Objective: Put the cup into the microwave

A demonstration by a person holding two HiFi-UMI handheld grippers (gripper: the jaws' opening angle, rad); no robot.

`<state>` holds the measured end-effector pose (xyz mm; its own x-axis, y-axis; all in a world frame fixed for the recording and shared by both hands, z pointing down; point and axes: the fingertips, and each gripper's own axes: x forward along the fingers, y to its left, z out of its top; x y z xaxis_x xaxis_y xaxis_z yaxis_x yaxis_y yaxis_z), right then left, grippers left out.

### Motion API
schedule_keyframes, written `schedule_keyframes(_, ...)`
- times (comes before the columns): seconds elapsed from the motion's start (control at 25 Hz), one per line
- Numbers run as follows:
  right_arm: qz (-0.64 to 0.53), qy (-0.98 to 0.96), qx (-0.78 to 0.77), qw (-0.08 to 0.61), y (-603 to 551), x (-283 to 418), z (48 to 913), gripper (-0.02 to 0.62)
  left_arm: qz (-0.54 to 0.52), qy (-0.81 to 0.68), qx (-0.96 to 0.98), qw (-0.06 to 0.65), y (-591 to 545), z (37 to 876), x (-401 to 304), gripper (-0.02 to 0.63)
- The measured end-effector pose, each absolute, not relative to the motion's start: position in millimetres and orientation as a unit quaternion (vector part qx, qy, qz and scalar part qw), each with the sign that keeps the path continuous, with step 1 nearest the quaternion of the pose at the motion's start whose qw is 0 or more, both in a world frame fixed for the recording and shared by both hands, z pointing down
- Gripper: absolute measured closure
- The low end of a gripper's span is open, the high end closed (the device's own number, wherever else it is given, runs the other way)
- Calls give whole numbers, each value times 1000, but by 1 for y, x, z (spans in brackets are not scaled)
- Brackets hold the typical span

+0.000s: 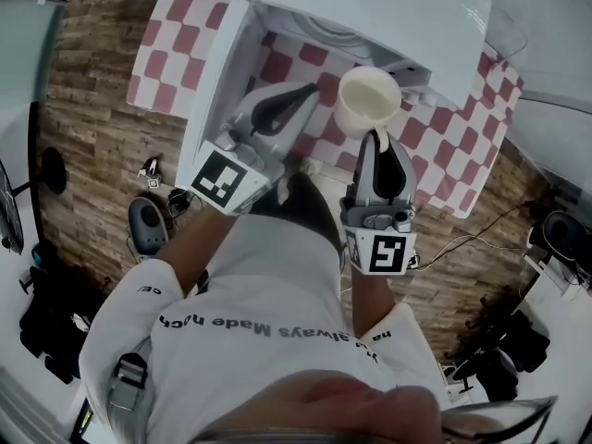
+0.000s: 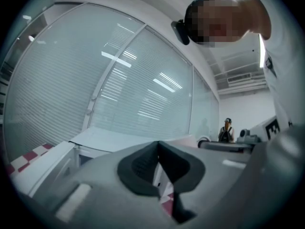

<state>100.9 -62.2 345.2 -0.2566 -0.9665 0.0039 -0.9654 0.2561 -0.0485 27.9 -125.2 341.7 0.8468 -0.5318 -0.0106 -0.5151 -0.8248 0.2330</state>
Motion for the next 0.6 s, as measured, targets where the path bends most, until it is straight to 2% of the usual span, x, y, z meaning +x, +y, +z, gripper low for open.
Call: schedule_keyframes(0.6,-32,780,-625,-7,-104,115,430,560,-12,-302,946,119,-157,426,29,603)
